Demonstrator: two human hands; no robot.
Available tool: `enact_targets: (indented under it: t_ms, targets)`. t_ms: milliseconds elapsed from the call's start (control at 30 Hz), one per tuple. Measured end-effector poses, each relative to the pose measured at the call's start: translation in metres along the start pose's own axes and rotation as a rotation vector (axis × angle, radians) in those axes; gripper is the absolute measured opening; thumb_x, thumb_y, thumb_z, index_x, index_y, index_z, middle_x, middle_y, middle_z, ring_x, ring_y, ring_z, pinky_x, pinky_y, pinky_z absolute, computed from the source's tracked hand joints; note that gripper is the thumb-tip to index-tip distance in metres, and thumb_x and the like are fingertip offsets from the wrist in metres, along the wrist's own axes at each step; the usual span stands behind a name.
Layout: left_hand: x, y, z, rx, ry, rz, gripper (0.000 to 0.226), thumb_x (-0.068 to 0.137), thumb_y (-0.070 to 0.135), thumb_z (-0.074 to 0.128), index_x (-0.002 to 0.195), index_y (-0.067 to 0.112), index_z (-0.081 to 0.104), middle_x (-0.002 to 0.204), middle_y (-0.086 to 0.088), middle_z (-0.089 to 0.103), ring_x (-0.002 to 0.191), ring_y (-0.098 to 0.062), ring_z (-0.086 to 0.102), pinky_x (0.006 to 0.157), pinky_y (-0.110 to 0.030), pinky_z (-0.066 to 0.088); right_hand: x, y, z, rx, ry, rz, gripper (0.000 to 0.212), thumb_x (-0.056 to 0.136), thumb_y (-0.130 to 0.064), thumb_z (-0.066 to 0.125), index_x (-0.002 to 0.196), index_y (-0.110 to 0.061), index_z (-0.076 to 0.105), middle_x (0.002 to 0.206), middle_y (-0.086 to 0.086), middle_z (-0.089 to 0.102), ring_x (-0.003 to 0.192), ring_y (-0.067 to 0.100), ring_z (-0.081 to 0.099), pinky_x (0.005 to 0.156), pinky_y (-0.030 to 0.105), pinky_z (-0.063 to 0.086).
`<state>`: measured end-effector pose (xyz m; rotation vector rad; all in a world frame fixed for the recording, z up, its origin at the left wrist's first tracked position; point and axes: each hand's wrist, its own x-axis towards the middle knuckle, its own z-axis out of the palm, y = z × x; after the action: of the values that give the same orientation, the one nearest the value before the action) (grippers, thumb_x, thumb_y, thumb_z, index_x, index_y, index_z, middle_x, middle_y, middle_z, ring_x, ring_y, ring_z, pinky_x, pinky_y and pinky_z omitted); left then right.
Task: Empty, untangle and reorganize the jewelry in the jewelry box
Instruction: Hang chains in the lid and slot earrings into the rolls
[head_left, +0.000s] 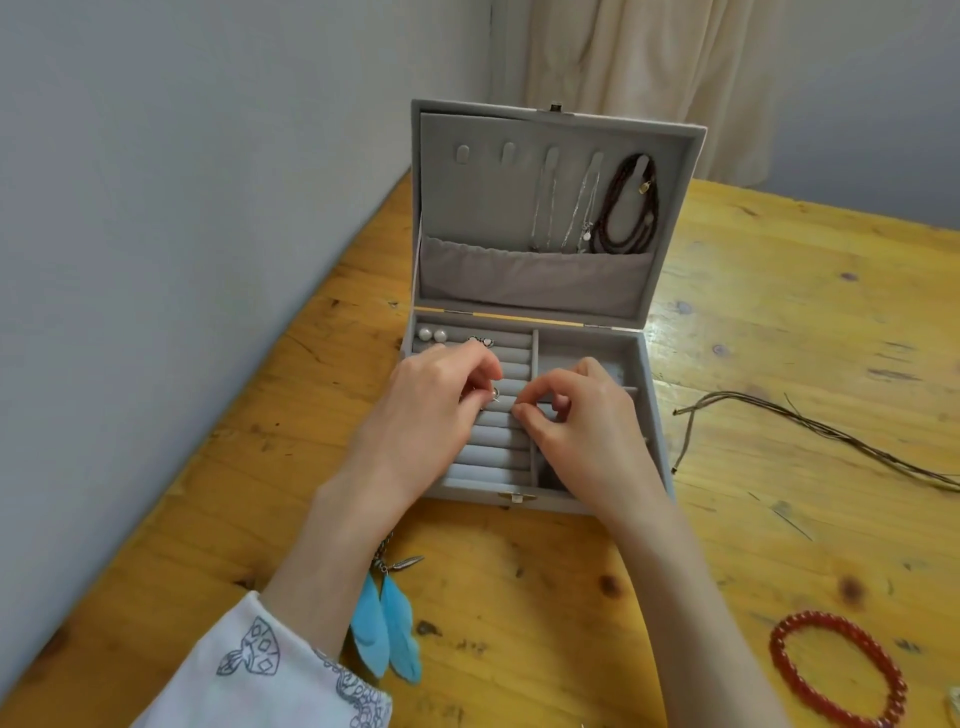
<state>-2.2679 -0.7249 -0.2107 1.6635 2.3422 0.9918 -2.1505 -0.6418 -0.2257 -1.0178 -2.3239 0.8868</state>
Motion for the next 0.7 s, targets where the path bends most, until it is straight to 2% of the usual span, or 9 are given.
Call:
enact_targets:
  t_ms: [233,333,467,600,700]
  targets:
    - [-0.0007,0.0025,0.0043,0.038,0.008,0.053,0.015,0.083,0.003,0.061,0.093,0.015,0.063,0.085,0.007,0.059,0.081,-0.003,0.051,0.073,-0.015,0.044,-0.0010,0.0024,0.0014,0.008,0.068,-0.015,0.009,0.083,-0.021,0.064,0.088,-0.020,0.071,0.077,-0.006,0.041,0.066,0.004,0.043,0.062,0.012,0.035]
    - [-0.0007,0.0027,0.0052,0.053,0.016,0.062,0.017,0.082,0.002,0.061,0.092,0.016,0.063,0.084,0.008,0.058,0.079,-0.001,0.049,0.071,-0.012,0.042,-0.0009,0.0015,0.0019,0.018,0.072,-0.006,0.009,0.084,-0.021,0.063,0.089,-0.020,0.070,0.078,-0.006,0.042,0.067,0.006,0.045,0.063,0.017,0.040]
    - [-0.0023,0.0044,0.0071,0.052,0.009,0.074,0.018,0.082,0.001,0.061,0.093,0.015,0.062,0.084,0.004,0.061,0.080,-0.005,0.051,0.072,-0.020,0.046,-0.0022,-0.0009,0.0036,0.004,0.073,0.002,0.005,0.084,-0.020,0.061,0.084,-0.020,0.066,0.080,-0.006,0.044,0.074,0.012,0.050,0.068,0.029,0.047]
    - [-0.0037,0.0064,0.0075,0.050,0.015,0.089,0.019,0.080,-0.001,0.062,0.092,0.014,0.063,0.084,0.001,0.063,0.080,-0.008,0.052,0.073,-0.027,0.048,-0.0011,0.0008,0.0020,0.035,0.088,0.009,0.005,0.082,-0.020,0.061,0.083,-0.022,0.057,0.075,-0.013,0.040,0.067,0.006,0.044,0.065,0.024,0.038]
    - [-0.0040,0.0094,0.0070,0.051,0.012,0.117,0.021,0.079,-0.002,0.063,0.095,0.013,0.065,0.085,0.000,0.064,0.082,-0.009,0.055,0.073,-0.033,0.052,0.0003,0.0021,0.0001,0.095,0.108,0.027,0.003,0.085,-0.017,0.057,0.083,-0.019,0.056,0.074,-0.012,0.045,0.066,0.004,0.045,0.066,0.022,0.036]
